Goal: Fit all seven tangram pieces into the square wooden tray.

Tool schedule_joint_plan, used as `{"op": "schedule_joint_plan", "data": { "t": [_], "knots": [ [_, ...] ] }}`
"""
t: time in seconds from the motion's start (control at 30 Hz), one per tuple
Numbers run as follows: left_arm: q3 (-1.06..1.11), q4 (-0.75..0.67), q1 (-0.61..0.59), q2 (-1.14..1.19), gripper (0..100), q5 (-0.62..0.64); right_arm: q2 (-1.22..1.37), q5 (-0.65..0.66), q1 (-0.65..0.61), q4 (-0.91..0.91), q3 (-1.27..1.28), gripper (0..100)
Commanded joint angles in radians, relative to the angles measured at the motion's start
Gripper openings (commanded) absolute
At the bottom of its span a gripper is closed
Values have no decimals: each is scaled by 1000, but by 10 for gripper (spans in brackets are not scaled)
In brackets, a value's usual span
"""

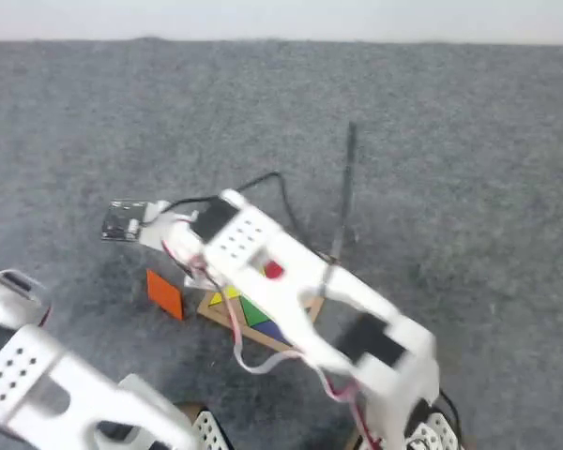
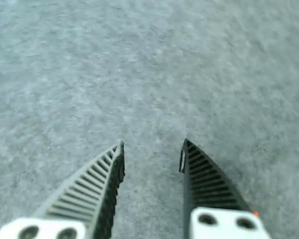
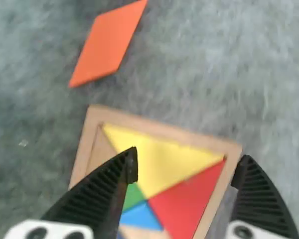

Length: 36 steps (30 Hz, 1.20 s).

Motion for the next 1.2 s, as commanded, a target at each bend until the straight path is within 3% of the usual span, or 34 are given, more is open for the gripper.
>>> {"op": "schedule_joint_plan", "data": {
  "t": [0.0, 0.53, 0.77, 1.0, 1.17],
  "knots": [
    [-22, -21, -32, -29, 179, 14, 246, 61, -28, 105, -387, 317],
    [5, -6, -107, -31, 178, 68, 766, 91, -222, 349, -1106, 318],
    [8, -6, -112, -31, 178, 66, 846, -46, -225, 371, -1203, 314],
    [8, -6, -114, -31, 178, 64, 877, -417, -213, 371, -1191, 314],
    [8, -6, -114, -31, 178, 64, 921, -307, -225, 380, -1191, 314]
  ]
}}
